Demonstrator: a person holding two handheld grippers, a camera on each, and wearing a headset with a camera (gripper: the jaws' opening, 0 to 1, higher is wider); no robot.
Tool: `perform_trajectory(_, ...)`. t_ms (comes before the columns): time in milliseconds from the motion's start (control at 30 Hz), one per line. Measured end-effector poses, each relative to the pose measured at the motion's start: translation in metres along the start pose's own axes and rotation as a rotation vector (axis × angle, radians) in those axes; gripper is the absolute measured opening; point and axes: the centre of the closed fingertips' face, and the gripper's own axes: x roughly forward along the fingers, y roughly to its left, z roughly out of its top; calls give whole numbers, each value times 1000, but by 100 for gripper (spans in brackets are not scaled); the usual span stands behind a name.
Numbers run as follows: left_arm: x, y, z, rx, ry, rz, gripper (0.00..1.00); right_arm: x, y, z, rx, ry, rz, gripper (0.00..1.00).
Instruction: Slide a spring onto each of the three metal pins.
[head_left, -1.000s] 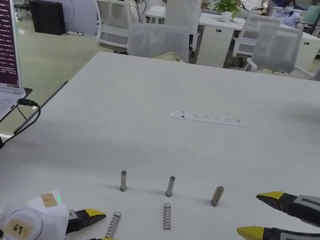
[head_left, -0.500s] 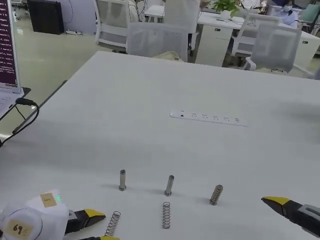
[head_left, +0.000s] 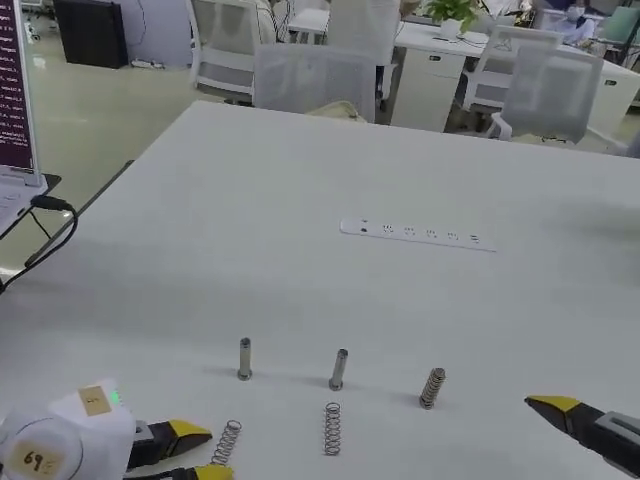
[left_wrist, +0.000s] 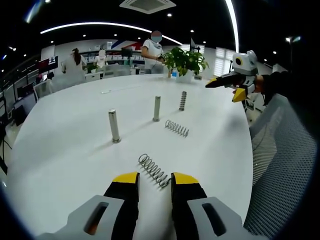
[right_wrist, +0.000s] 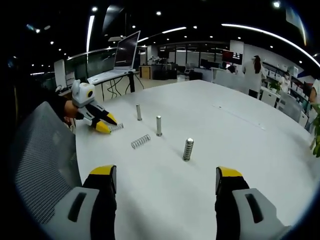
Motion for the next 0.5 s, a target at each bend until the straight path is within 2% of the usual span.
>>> perform_trajectory(167,-1,2,-1,6,3,11,16,0,2,-2,2,9,5,79)
perform_trajectory(500,-6,16,-5,8,12,85,14,0,2,-2,6,14,8,78)
